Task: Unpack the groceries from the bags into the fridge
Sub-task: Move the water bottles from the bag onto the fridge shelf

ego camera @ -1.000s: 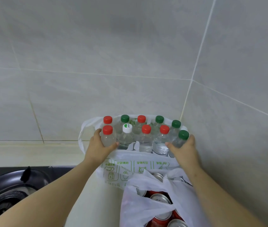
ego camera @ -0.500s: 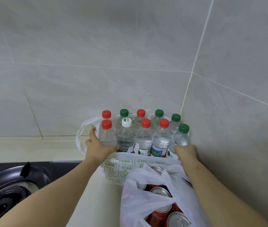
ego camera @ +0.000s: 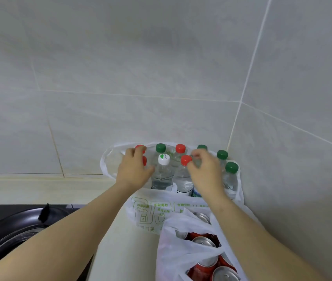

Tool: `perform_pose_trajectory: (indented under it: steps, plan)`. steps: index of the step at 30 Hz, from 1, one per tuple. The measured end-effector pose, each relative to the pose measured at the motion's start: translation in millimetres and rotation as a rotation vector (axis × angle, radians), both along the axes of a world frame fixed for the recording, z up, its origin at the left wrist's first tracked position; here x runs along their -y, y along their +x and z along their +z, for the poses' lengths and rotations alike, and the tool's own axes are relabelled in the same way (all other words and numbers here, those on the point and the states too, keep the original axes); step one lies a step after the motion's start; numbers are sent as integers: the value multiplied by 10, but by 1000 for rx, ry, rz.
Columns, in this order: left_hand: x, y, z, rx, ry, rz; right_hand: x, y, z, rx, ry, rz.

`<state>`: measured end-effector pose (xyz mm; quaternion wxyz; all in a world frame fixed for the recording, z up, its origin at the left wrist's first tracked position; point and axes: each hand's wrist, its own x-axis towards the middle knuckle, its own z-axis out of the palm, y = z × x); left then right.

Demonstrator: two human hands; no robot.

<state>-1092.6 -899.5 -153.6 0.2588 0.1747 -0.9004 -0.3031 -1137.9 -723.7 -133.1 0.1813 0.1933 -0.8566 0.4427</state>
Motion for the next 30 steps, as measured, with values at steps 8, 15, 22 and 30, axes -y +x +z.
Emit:
perform_pose_trajectory:
  steps: [8, 15, 22, 30]
  plan:
    - [109, -21, 52, 138, -74, -74, 540, -81, -135, 86, 441, 311]
    - [120, 66, -121, -14, 212, -122, 649, -38, -163, 151, 257, 280]
    - [175, 132, -166, 15, 540, -91, 621, 31, -309, 461, 26, 268]
    - [77, 160, -188, 165, 573, -112, 603, 29, -322, 672, -41, 280]
